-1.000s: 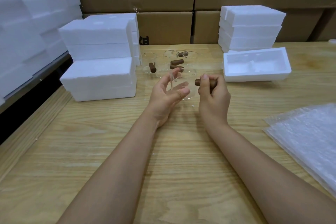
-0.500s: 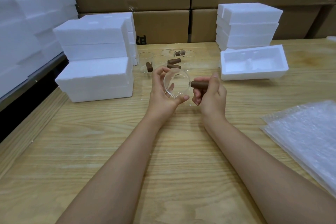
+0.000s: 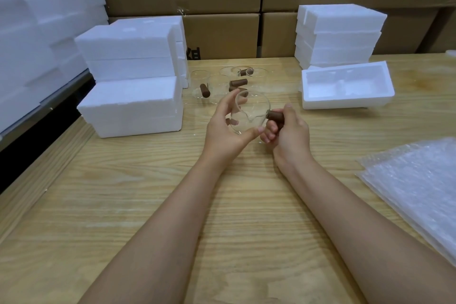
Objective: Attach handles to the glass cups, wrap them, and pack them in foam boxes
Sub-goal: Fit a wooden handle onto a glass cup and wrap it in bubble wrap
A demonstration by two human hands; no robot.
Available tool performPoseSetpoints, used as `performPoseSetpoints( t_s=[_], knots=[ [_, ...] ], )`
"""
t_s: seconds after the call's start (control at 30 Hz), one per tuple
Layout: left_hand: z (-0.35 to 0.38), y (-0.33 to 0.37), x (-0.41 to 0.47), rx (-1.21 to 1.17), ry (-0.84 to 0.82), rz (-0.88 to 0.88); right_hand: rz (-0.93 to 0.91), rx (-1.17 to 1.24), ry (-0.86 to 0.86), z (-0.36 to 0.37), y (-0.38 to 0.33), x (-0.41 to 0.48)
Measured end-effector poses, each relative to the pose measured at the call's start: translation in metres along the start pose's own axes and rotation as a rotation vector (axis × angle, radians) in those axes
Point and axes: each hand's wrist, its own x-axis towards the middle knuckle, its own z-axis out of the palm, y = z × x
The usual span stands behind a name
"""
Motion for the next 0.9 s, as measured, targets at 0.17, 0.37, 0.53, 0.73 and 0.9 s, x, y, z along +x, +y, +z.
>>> performPoseSetpoints(
  t_s=[0.17,0.37,0.53,0.73,0.9],
  knots=[
    [0.000,0.004,-0.001,0.074,0.018,0.048,0.107,0.095,0.022,0.000,-0.002,0.001],
    [0.001,0.004,-0.002,0.160,0.019,0.111,0.168,0.160,-0.010,-0.002,-0.002,0.003],
    [0.001,0.003,-0.002,0.124,0.015,0.124,0.164,0.122,-0.022,-0.002,-0.002,0.004],
    [0.001,-0.002,-0.001,0.039,0.020,0.108,0.110,0.097,-0.037,0.001,-0.003,0.001],
    [0.000,-0.005,0.000,0.023,0.022,0.110,0.086,0.056,-0.040,0.002,-0.002,-0.001]
  ],
)
